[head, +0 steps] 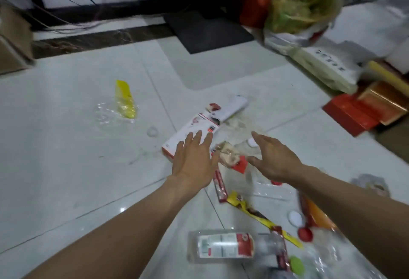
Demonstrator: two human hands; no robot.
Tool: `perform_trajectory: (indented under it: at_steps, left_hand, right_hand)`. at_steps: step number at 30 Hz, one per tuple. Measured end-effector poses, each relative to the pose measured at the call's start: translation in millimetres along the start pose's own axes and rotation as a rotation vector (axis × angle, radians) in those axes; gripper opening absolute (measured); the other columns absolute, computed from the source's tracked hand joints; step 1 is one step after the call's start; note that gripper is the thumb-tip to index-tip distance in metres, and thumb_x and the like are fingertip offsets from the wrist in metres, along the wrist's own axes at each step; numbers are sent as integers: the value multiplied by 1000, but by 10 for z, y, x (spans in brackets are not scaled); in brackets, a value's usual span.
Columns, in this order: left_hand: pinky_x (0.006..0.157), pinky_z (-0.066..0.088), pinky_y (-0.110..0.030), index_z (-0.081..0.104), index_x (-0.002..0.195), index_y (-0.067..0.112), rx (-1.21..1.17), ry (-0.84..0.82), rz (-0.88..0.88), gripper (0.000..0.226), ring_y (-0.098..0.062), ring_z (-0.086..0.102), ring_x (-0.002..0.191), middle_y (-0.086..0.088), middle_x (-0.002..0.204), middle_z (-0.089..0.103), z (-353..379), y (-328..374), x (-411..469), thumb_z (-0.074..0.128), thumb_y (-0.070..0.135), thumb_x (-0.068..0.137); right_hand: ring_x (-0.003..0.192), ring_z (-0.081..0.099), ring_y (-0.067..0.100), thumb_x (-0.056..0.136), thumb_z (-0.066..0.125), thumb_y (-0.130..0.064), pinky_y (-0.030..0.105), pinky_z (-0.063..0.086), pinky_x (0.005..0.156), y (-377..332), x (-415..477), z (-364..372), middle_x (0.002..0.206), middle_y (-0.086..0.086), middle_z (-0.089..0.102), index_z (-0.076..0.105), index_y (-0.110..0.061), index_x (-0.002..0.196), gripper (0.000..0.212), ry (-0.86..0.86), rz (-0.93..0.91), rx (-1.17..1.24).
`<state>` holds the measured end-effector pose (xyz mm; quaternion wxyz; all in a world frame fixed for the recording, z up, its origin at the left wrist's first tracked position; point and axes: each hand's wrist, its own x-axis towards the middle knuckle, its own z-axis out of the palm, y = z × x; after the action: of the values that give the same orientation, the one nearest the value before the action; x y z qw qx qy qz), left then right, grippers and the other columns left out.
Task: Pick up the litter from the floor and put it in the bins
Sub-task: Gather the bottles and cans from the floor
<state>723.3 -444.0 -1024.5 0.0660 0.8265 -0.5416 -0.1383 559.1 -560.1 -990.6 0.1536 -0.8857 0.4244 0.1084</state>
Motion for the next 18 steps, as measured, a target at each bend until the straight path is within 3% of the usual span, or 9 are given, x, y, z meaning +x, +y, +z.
perform_trajectory:
  at_steps: [14,18]
  left_hand:
    - [118,18,-40,16,154,26,26,-29,256,60,-25,14,147,-5,160,19,311,615,316,32,47,100]
    - [116,20,-41,18,153,27,32,-55,288,61,-26,15,147,-5,159,21,374,800,438,35,48,98]
  right_hand:
    - [140,30,28,94,55,-38,39,33,111,1145,-638,83,155,9,30,14,-15,154,77,9,365,83]
    - [129,44,30,92,58,-40,38,41,100,1348,-700,195,144,14,45,16,-18,154,77,-26,471,153]
